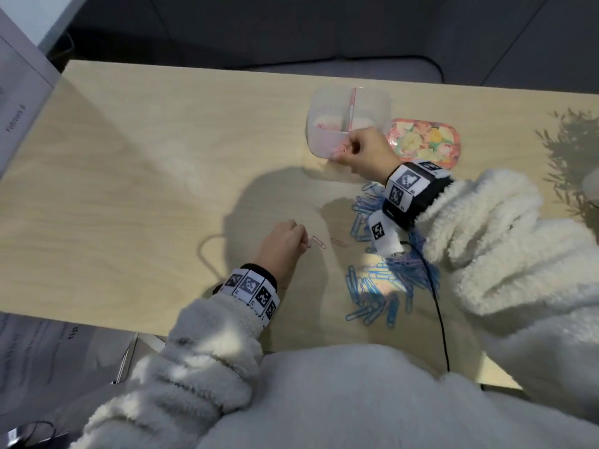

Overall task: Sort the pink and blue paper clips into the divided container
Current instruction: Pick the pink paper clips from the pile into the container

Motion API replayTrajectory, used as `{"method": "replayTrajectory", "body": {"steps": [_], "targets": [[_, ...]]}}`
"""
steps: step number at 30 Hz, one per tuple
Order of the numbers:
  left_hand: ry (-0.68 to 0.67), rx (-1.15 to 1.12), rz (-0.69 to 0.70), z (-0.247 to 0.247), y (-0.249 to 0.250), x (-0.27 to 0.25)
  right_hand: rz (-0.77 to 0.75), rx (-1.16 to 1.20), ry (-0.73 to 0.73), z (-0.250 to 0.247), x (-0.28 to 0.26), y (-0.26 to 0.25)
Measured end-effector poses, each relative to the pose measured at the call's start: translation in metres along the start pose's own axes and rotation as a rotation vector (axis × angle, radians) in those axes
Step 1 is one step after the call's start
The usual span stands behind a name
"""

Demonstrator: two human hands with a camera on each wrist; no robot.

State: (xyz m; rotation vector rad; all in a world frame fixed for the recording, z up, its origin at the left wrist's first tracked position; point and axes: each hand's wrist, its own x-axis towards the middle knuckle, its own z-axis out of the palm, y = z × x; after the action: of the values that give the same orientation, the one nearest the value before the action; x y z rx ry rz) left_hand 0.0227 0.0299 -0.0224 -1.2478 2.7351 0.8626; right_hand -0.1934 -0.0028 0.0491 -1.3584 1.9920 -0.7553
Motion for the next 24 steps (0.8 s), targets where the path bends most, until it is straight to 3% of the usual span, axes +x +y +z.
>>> {"method": "replayTrajectory", "body": {"steps": [5, 11, 16, 21, 24], "targets": [[0.0, 0.009, 0.037, 0.001, -0.002, -0.002, 0.064, 0.075, 0.209, -0.017, 0.048, -0.021], [-0.005, -0.053, 0.06, -0.034, 0.004, 0.02, 0.064, -0.061, 0.209, -0.017, 0.072, -0.018], [0.156, -0.103, 0.137, -0.086, 0.021, 0.079, 0.02, 0.037, 0.238, -0.021, 0.052, -0.012], [0.385, -0.097, 0.161, -0.109, 0.043, 0.136, -0.009, 0.017, 0.109, -0.008, -0.011, 0.01], [0.341, -0.103, 0.071, -0.11, 0.05, 0.163, -0.008, -0.096, -0.058, 0.007, -0.051, 0.029]]}}
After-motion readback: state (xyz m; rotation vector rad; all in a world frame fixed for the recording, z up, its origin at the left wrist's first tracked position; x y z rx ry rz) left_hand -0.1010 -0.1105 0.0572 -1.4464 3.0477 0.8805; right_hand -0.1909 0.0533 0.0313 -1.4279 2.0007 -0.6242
